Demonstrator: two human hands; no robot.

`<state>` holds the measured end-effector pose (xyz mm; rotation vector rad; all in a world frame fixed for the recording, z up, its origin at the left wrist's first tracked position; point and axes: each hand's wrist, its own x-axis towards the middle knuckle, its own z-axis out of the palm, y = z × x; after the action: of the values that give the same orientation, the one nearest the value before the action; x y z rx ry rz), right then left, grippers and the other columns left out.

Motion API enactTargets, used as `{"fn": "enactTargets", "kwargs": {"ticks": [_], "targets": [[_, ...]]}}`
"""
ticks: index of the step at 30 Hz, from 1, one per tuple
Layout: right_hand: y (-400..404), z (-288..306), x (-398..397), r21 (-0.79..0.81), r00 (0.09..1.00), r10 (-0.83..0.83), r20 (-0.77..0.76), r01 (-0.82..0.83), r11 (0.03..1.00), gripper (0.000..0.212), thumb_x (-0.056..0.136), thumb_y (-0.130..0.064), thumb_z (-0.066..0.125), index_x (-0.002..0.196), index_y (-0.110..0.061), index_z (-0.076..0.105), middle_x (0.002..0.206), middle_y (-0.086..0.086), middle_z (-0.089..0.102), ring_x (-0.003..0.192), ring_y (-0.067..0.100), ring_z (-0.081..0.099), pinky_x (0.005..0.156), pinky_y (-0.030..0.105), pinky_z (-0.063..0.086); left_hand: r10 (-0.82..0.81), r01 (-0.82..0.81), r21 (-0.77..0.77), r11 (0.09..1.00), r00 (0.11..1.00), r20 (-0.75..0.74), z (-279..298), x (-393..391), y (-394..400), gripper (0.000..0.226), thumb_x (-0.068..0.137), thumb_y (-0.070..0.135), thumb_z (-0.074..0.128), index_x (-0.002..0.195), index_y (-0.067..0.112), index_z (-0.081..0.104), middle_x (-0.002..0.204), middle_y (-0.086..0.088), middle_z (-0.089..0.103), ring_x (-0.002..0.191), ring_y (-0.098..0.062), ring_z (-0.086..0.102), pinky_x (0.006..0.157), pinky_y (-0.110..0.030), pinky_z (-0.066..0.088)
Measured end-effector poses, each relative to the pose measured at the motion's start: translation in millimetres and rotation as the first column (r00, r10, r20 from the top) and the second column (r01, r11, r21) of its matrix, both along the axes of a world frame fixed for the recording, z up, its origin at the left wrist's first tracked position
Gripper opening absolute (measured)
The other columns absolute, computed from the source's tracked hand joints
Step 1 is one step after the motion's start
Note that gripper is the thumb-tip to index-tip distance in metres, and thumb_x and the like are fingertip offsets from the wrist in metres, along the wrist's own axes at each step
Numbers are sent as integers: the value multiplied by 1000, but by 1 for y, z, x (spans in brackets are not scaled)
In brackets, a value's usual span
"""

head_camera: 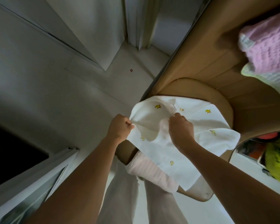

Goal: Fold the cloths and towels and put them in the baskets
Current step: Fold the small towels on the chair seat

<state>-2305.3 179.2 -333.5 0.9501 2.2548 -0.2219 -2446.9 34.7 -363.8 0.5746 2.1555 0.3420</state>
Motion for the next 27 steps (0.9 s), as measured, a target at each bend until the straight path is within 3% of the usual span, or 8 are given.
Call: {"fn": "enactTargets", "kwargs": {"ticks": [5,9,12,14,17,21,27], "targets": [[16,34,3,97,997,76,34,-79,992,24,85,-3,54,106,-11,61,107,5,58,99,22,56,84,31,43,-28,28,7,1000,999,-32,37,2,10,18,89,20,65,97,5,69,96,-7,69,90,-20,65,77,-21,45],[40,77,15,57,997,-76,-30,78,995,32,86,1,57,117,-5,57,118,10,53,108,23,54,84,29,48,-161,164,27,986,983,-90,88,-5,30,19,91,22,62,99,6,69,98,-7,70,91,-21,65,75,-22,44],[62,120,34,104,980,-168,-104,179,978,34,92,3,47,125,-2,51,127,12,50,115,25,51,93,29,46,-254,261,13,965,949,-187,135,-13,45,19,93,25,58,101,10,66,99,-5,68,92,-20,64,73,-22,42],[74,150,50,148,965,-207,-160,231,962,33,92,4,43,122,-2,55,124,12,52,114,25,51,92,29,44,-275,288,27,957,935,-225,167,-14,55,17,94,24,57,101,10,62,99,-6,67,91,-20,65,75,-23,50],[85,199,71,203,939,-225,-260,281,938,26,88,1,54,112,-2,62,111,11,58,104,26,56,82,31,48,-276,301,76,951,931,-240,217,-10,77,16,95,15,54,102,3,60,102,-15,64,92,-28,65,82,-35,54],[79,268,98,236,911,-270,-311,349,907,27,86,9,46,107,0,60,104,13,60,95,30,60,70,35,47,-417,459,34,888,834,-362,282,-4,100,18,95,12,51,103,0,63,107,-17,64,102,-30,59,80,-31,43],[64,324,148,251,881,-299,-368,403,880,33,81,16,46,104,0,63,104,14,60,94,32,61,75,36,49,-571,655,-4,755,655,-494,355,10,117,18,94,5,50,109,-3,56,115,-20,58,107,-32,55,81,-32,40]]}}
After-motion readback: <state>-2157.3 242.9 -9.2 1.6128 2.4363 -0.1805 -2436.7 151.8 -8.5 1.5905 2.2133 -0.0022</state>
